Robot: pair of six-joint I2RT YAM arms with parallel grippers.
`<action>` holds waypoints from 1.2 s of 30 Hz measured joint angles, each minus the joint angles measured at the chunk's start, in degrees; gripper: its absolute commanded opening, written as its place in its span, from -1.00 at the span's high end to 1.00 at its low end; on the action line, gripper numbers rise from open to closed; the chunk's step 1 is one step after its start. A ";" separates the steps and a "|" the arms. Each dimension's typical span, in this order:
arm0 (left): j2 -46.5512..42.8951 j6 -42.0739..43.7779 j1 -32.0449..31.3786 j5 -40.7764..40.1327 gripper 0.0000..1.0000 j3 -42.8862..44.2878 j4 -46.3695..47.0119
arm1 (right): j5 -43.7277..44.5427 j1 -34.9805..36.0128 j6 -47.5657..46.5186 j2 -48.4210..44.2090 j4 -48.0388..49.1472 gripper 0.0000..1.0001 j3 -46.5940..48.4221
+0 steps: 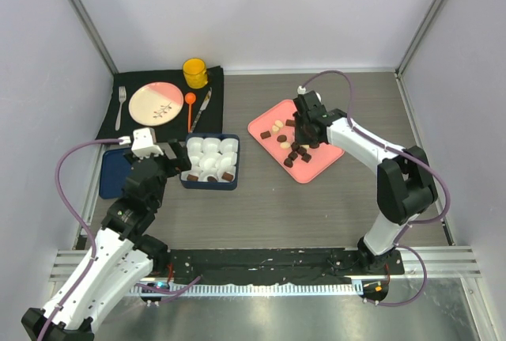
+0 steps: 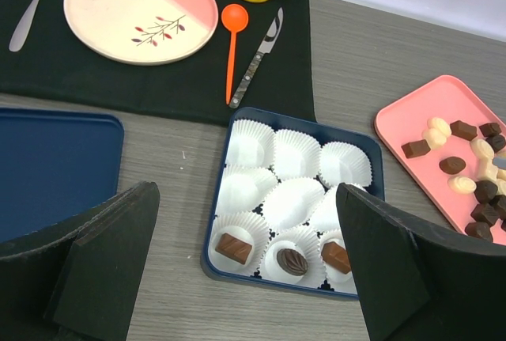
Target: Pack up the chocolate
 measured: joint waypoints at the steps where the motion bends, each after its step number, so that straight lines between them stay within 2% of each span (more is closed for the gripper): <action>1: 0.04 0.00 0.00 0.00 -1.00 0.00 0.00 | 0.02 0.00 0.94 0.35 -0.07 0.44 -0.02; 11: 0.15 0.00 0.00 0.04 -0.99 0.00 0.00 | 3.82 0.00 8.68 1.40 -1.31 0.32 -0.02; 36: -0.35 0.04 0.11 0.37 -0.99 0.00 0.02 | 4.33 0.00 10.47 4.98 -1.90 0.31 2.69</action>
